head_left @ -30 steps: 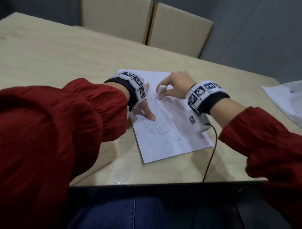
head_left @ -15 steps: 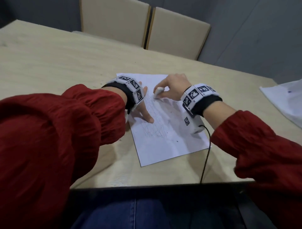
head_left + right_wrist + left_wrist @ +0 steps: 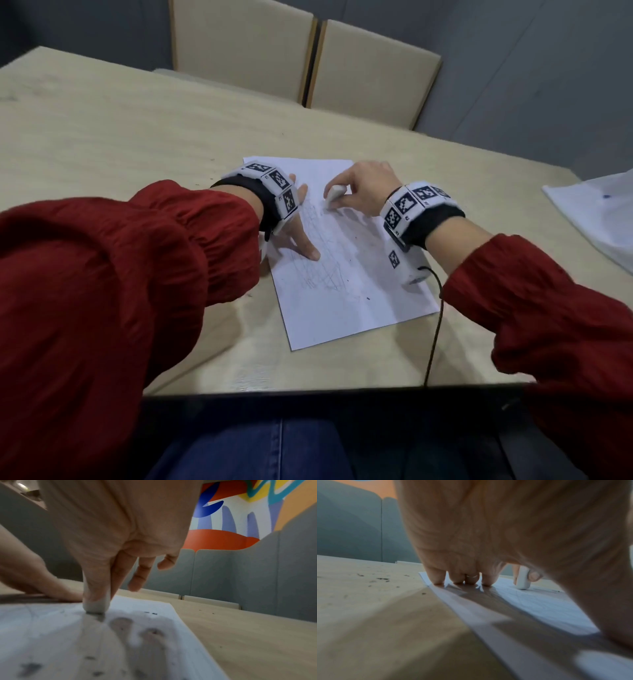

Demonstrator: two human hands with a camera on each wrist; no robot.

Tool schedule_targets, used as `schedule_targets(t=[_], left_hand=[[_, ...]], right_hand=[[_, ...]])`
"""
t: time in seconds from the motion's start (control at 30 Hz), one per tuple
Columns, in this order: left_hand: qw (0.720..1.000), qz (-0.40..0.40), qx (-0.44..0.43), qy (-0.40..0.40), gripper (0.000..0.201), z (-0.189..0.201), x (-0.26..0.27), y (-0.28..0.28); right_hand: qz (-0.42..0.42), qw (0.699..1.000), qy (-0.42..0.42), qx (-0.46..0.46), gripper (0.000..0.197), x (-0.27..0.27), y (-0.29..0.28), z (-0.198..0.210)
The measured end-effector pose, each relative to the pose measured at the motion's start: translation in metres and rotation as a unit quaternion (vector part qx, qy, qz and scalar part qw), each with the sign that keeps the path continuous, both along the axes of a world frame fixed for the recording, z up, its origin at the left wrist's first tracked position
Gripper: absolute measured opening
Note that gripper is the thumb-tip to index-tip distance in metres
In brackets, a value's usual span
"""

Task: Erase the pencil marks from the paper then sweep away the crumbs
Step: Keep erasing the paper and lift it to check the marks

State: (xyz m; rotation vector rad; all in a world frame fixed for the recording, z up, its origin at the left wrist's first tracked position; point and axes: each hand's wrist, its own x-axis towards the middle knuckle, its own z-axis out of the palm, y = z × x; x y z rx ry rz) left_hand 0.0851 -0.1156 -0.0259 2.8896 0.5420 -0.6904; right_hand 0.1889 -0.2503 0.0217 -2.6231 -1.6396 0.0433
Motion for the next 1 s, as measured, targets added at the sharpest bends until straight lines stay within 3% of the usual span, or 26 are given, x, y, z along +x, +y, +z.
schedule_targets(t=[0.17, 0.33, 0.43, 0.6, 0.7, 1.0], left_hand=[[1.000, 0.001, -0.009, 0.013, 0.165, 0.003, -0.003, 0.000], [1.000, 0.004, 0.003, 0.019, 0.154, 0.005, -0.002, -0.004], [1.000, 0.003, -0.002, 0.020, 0.158, 0.005, -0.002, -0.004], [1.000, 0.006, -0.012, 0.022, 0.160, 0.005, -0.002, -0.004], [1.000, 0.003, -0.009, 0.024, 0.160, 0.009, -0.003, -0.005], [0.999, -0.013, -0.003, 0.035, 0.163, 0.010, -0.004, -0.002]], right_hand=[[0.023, 0.999, 0.010, -0.041, 0.010, -0.003, -0.042, -0.006], [0.026, 0.987, 0.087, -0.132, 0.016, -0.014, -0.111, 0.003], [0.041, 0.987, 0.087, -0.130, 0.013, -0.015, -0.106, 0.008], [-0.040, 0.998, 0.038, 0.027, 0.013, 0.004, -0.047, 0.002], [-0.052, 0.998, 0.031, 0.019, 0.012, 0.006, -0.042, -0.007], [0.001, 0.991, 0.078, -0.105, 0.016, -0.012, -0.118, 0.006]])
